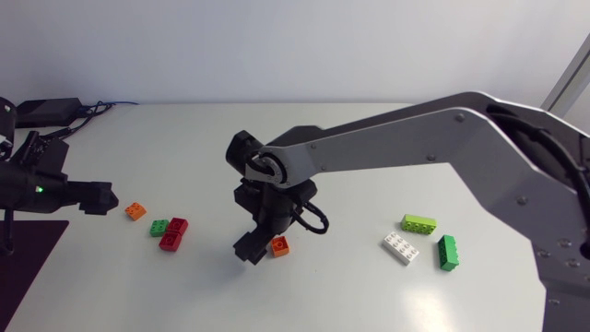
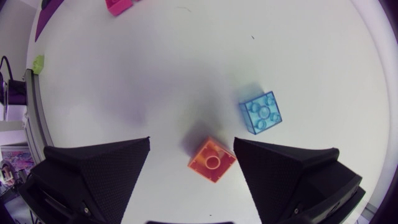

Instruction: Sort duplo bricks by size, large to the right and small to the left

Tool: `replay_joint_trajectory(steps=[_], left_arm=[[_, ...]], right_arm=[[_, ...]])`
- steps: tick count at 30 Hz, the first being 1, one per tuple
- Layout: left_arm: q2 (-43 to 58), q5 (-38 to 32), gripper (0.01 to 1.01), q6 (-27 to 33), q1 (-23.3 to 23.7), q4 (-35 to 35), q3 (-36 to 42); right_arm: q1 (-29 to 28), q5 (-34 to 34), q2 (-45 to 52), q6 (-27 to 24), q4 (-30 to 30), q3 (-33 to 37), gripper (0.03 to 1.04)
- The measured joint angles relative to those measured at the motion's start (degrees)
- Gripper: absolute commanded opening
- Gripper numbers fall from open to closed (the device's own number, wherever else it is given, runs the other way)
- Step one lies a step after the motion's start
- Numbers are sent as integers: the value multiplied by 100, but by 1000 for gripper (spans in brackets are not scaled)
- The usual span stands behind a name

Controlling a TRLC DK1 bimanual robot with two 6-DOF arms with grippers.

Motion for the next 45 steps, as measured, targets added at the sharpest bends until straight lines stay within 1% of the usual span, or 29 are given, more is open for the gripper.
replay_joint_trajectory(steps=[4, 8, 10, 11, 12, 14, 17, 19, 22, 25, 28, 34, 39, 45], left_arm=[[-26, 2, 984, 55, 72, -13, -37], [-70, 66, 984, 52, 52, -13, -37], [-68, 61, 984, 13, -61, -13, -37], [-61, 61, 982, -33, -208, -13, -35], [-44, 61, 980, -107, -404, -13, -31], [61, 61, 969, -286, -1049, -7, 0], [400, 68, 969, -448, -2369, 63, 15], [793, 109, 969, -505, -3169, 227, 22], [1497, 105, 969, -634, -3886, 546, 42], [2085, 15, 969, -739, -4325, 922, 42], [2376, -57, 970, -752, -4629, 1231, 68], [2872, -181, 970, -752, -4957, 1495, 516], [3244, -179, 970, -715, -5289, 1558, 1016], [3661, -179, 970, -313, -5637, 1438, 1388]], right_arm=[[28, -7, 0, 22, -57, 48, 970], [-96, 9, -28, 46, -55, -83, 970], [-190, 9, -98, 46, -55, -234, 970], [-260, 7, -160, 46, -57, -328, 972], [-334, 7, -234, 46, -59, -404, 970], [-525, 9, -422, 44, -55, -555, 970], [-841, 7, -793, 44, -35, -850, 970], [-1060, 7, -1047, 44, 4, -1082, 970], [-1399, 7, -1370, 46, 13, -1405, 970], [-1768, 9, -1639, 46, 15, -1648, 970], [-2068, 13, -1888, 46, 15, -1818, 970], [-2339, 7, -2170, 44, 11, -2072, 970], [-2483, 4, -2262, 44, 7, -2168, 970], [-2553, 4, -2428, 42, -2, -2312, 970]])
